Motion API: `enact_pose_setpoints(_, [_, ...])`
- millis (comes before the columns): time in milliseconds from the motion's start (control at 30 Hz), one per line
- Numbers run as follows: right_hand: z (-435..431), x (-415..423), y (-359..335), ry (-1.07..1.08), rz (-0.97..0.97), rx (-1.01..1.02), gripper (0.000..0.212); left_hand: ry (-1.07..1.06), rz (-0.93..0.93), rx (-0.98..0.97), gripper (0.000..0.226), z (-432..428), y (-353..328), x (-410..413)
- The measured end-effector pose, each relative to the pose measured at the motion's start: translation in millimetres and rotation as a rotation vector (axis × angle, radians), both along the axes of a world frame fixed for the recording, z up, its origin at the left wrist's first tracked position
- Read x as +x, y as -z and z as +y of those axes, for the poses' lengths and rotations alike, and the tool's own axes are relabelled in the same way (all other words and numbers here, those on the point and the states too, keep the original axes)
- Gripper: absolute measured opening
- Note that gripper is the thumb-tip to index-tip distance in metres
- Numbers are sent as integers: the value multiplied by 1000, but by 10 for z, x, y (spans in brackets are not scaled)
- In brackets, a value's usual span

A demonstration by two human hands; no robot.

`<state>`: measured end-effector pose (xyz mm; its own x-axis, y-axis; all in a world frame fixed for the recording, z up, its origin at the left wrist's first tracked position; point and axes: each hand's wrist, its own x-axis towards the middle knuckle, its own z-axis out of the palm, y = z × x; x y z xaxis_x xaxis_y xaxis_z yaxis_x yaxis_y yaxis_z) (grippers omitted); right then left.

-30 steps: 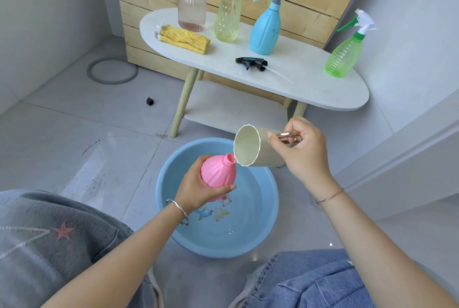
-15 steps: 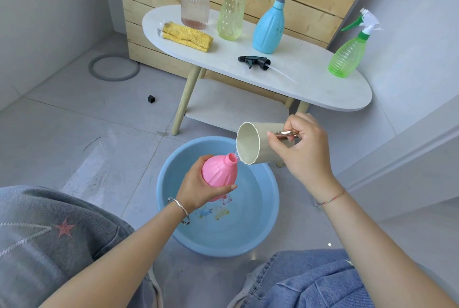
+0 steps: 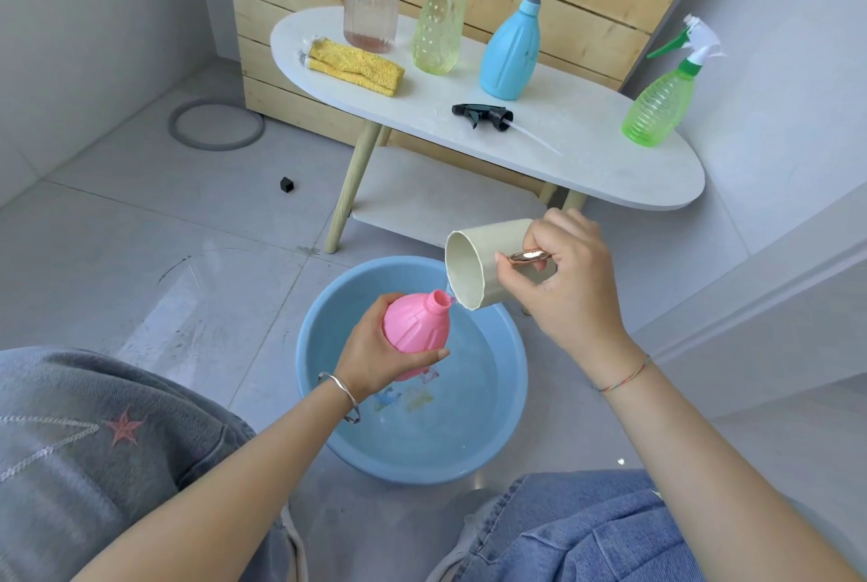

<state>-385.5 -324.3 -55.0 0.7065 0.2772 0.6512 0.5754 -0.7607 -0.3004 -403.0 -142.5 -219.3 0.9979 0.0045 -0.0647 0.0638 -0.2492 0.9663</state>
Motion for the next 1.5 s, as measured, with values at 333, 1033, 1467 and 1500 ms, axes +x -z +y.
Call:
enact_pose_setpoints(333, [82,-11,26,-48,-119,-170,33,6,-3,4,80,-2,27,3])
enact_pose_setpoints(1033, [-325,379,569,310,584,638,47,-61,32,-64,81,51,9,12])
enact_pose_setpoints(1467, [-336,105,2083,313,966,-271,44,-119,64,-74,80,149,35,35])
enact_pose_setpoints(1500, [-324,78,2123,292,965,-335,41,-123,63,-78,81,158,33,41])
